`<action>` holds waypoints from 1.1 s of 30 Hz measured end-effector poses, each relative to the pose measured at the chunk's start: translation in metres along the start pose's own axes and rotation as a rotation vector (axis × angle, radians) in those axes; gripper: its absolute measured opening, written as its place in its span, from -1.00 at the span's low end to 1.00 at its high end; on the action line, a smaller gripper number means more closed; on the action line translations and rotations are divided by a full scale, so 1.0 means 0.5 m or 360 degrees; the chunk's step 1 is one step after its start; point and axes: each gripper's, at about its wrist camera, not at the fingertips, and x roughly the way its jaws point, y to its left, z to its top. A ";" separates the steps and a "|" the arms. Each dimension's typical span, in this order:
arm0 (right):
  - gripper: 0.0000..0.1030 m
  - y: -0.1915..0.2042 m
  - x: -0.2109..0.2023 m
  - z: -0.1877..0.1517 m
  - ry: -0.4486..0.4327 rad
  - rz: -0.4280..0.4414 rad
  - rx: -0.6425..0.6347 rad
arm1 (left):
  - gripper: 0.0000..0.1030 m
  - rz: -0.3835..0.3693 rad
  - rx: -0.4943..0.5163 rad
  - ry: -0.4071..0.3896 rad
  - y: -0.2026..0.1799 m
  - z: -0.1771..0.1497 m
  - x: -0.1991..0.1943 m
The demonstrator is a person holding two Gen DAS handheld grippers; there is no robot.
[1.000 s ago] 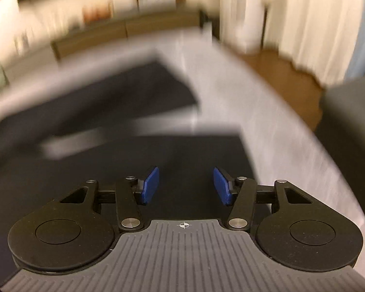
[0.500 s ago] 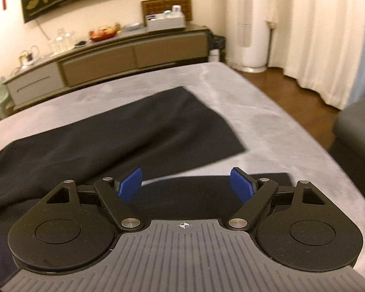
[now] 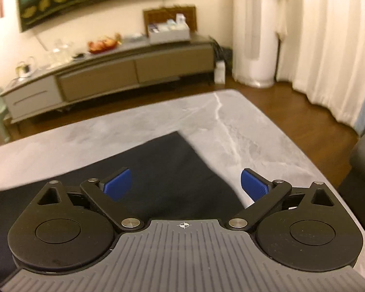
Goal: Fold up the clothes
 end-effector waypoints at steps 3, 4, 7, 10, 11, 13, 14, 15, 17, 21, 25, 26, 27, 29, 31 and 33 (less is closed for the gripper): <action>0.91 0.036 0.089 0.025 0.0094 0.0087 -0.0101 | -0.88 0.0076 0.0038 0.0064 0.011 -0.018 0.009; 0.91 0.056 0.114 0.030 0.0124 0.0126 -0.0144 | -0.88 0.0080 0.0046 0.0071 0.010 -0.017 0.013; 0.88 0.114 0.171 0.033 0.0179 0.0137 -0.0305 | -0.88 0.0088 0.0050 0.0083 0.001 -0.013 0.026; 0.26 0.139 0.204 0.036 0.0220 0.0153 -0.0329 | -0.88 0.0086 0.0047 0.0087 -0.002 -0.005 0.043; -0.01 0.145 0.209 0.039 0.0223 0.0163 -0.0334 | -0.88 0.0088 0.0044 0.0087 -0.004 -0.001 0.049; -1.00 0.159 0.206 0.051 0.0249 0.0209 -0.0385 | -0.88 0.0099 0.0030 0.0077 -0.001 0.002 0.050; -1.00 0.166 0.203 0.056 0.0263 0.0216 -0.0405 | -0.88 0.0103 0.0023 0.0072 0.001 0.003 0.049; -1.00 0.173 0.191 0.061 0.0243 0.0207 -0.0432 | -0.88 0.0100 0.0011 0.0058 0.003 0.005 0.041; -1.00 0.163 0.128 0.071 0.0130 0.0258 -0.0422 | -0.88 0.0087 -0.0011 0.0017 0.005 0.005 0.015; -1.00 0.116 -0.021 0.075 -0.0070 0.0399 -0.0355 | -0.88 0.0073 -0.0075 -0.0037 0.020 -0.010 -0.066; -1.00 0.053 -0.184 -0.011 -0.0177 0.0447 -0.0398 | -0.87 0.0113 -0.0223 0.0022 0.065 -0.045 -0.142; -1.00 0.036 -0.214 -0.049 -0.0159 0.0441 -0.0437 | -0.86 0.0144 -0.0251 0.0055 0.076 -0.057 -0.155; -1.00 0.018 -0.239 -0.091 -0.0121 0.0430 -0.0477 | -0.81 0.0174 -0.0280 0.0087 0.087 -0.069 -0.168; -1.00 -0.014 -0.260 -0.166 0.0017 0.0354 -0.0530 | -0.70 0.0249 -0.0369 0.0143 0.113 -0.093 -0.184; -1.00 -0.039 -0.264 -0.212 0.0130 0.0285 -0.0496 | -0.55 0.0290 -0.0483 0.0172 0.140 -0.109 -0.200; -0.76 -0.054 -0.268 -0.226 0.0196 0.0270 -0.0364 | -0.32 0.0297 -0.0524 0.0122 0.147 -0.109 -0.223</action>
